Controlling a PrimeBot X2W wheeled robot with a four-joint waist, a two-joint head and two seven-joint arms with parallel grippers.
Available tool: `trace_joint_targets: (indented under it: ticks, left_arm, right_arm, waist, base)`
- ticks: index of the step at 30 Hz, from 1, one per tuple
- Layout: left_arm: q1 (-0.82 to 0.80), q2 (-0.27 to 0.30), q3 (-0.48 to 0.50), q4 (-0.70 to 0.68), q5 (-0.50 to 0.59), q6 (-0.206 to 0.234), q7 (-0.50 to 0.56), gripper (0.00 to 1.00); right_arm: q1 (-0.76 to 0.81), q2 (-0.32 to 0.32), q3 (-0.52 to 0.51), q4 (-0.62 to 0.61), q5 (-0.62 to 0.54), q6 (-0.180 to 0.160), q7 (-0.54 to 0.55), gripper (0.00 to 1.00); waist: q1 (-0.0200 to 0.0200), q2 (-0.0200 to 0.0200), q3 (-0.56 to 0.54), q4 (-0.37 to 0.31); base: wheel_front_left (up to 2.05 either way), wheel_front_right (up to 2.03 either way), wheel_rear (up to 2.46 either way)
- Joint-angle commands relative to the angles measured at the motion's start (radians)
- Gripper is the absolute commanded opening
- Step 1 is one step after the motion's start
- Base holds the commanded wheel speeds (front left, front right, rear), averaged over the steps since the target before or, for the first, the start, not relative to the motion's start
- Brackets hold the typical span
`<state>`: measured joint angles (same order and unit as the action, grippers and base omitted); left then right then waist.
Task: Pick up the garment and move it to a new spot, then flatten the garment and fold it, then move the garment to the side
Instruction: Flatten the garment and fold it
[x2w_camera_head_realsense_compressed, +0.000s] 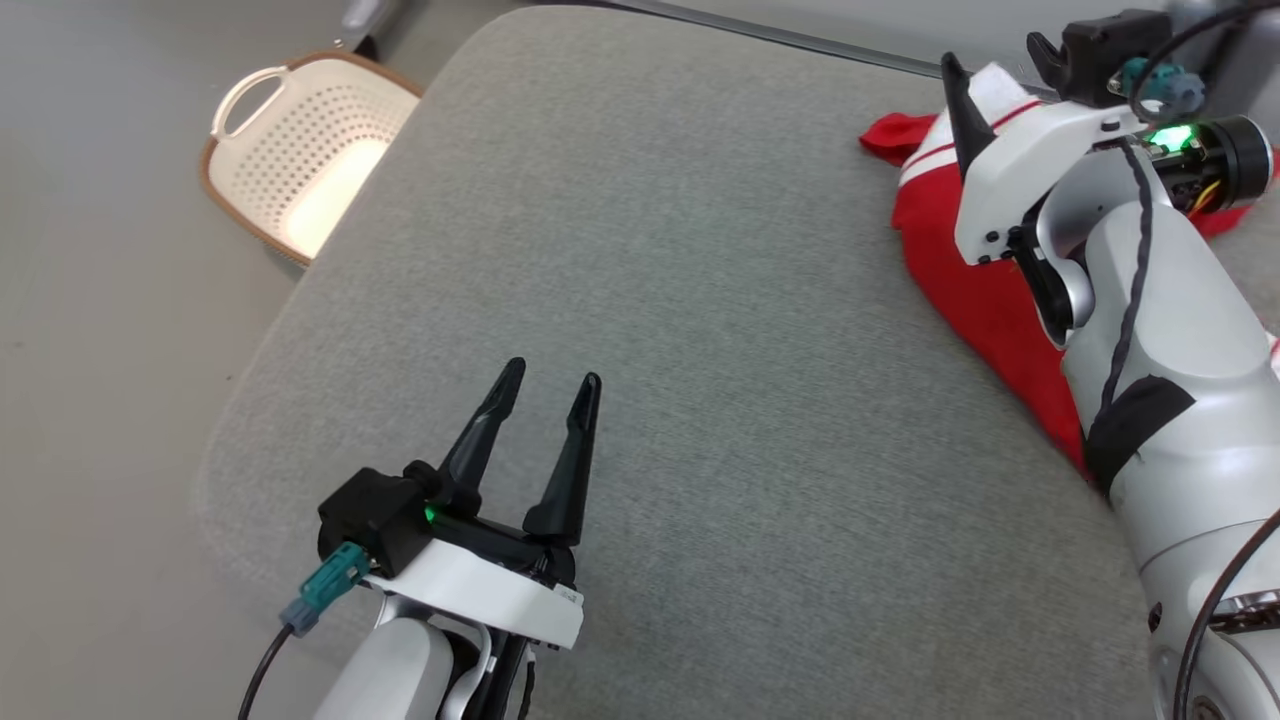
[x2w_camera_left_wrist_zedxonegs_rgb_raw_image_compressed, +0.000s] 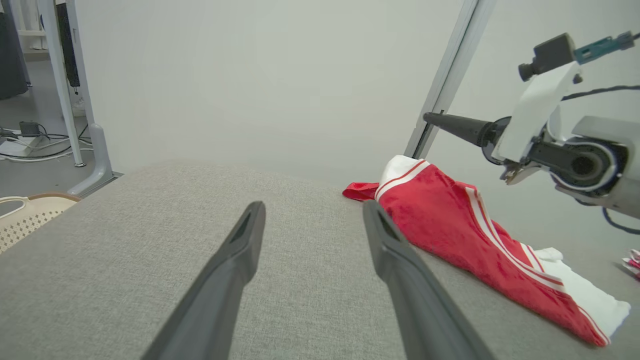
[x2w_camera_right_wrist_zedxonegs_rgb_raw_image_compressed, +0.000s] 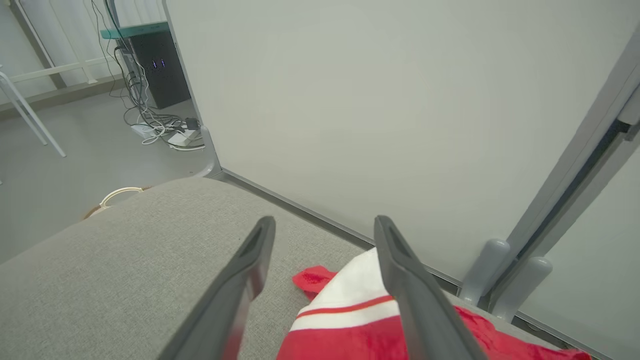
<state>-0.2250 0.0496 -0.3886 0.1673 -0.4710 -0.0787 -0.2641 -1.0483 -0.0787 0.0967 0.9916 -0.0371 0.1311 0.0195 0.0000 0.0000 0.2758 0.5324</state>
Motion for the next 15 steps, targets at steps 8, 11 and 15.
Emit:
trace_joint_targets:
  ticks: [8, 11, 15]
  left_arm:
    - [-0.015, 0.003, 0.065, -0.019, 0.045, -0.013, 0.000, 1.00]
    - [-0.012, 0.003, 0.083, -0.022, 0.058, -0.016, 0.000, 1.00]
    - [-0.004, 0.003, 0.106, -0.031, 0.067, -0.019, 0.000, 1.00]
  right_arm:
    - [0.062, -0.034, 0.015, 0.002, 0.089, -0.001, -0.202, 1.00]
    - [0.120, -0.059, 0.036, -0.033, 0.134, -0.001, -0.249, 1.00]
    - [0.236, -0.089, 0.060, -0.118, 0.205, 0.000, -0.277, 1.00]
  waist:
    - [0.0000, 0.0000, -0.073, -0.171]
    - [0.0000, 0.0000, -0.099, -0.224]
    - [0.0000, 0.0000, -0.128, -0.285]
  base:
    - [0.00, 0.00, 0.00]
    - [0.00, 0.00, 0.00]
    - [0.00, 0.00, 0.00]
